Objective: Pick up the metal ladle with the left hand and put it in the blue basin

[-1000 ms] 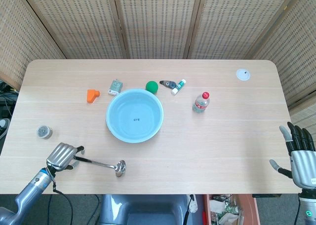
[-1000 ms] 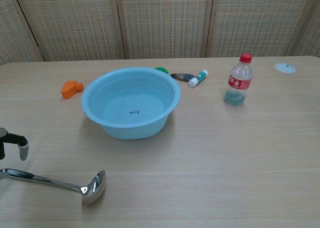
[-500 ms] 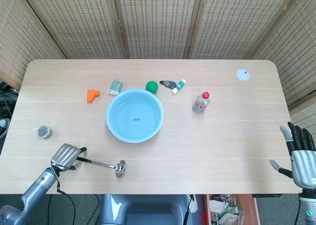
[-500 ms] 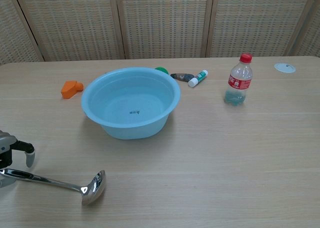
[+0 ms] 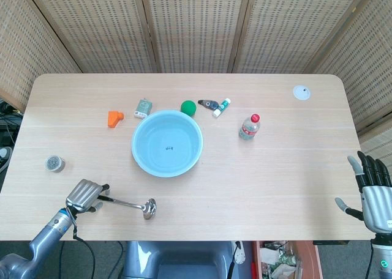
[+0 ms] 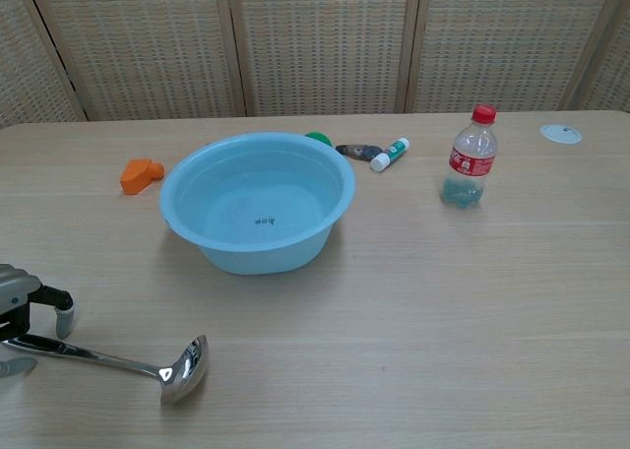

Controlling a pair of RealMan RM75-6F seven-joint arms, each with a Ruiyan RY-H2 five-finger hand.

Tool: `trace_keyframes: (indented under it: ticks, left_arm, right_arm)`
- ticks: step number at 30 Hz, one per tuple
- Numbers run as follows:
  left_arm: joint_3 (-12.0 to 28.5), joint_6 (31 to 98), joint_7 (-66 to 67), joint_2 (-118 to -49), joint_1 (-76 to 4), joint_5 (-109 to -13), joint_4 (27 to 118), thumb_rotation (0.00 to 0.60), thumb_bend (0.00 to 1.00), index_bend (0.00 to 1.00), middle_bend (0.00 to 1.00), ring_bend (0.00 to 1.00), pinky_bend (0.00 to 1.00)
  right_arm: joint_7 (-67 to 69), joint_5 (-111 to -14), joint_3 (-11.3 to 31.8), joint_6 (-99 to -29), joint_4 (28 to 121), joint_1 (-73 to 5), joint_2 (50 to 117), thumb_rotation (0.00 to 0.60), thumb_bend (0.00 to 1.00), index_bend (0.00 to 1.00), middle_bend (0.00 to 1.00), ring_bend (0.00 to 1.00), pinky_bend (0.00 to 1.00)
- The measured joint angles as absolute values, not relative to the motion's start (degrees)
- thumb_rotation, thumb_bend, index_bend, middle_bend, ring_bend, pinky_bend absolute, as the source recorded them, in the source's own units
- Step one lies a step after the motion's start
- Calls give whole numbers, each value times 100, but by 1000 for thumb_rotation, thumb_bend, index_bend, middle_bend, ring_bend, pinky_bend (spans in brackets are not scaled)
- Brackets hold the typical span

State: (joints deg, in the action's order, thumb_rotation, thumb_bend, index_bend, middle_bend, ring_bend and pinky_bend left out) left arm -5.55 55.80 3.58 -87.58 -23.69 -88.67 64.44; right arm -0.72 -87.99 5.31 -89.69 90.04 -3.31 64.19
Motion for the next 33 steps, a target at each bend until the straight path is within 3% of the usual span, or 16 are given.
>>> trace_keyframes:
  ticks: [9,26,33]
  left_arm:
    - [-572,5586,351,-8782,-2381,-8825,6405,600,353,613,1000,973,1000]
    - [-448,6233,555,-8348,-2352,-8959,6980,600,398,645,1000,973,1000]
    - [-332,6454,518,-7992,-2402,-9035,7469,600,457,712,1000,973,1000]
  right_arm:
    - [-59,-8784,531,-8953,9005,-335,6418,600,0,0,0,0,0]
    - [-35,-8795,534,-8968,9000,-338,6433,600,0,0,0,0,0]
    - [-64,-8765,546,-8944,8975,-352,6453,600,0,0,0,0,0]
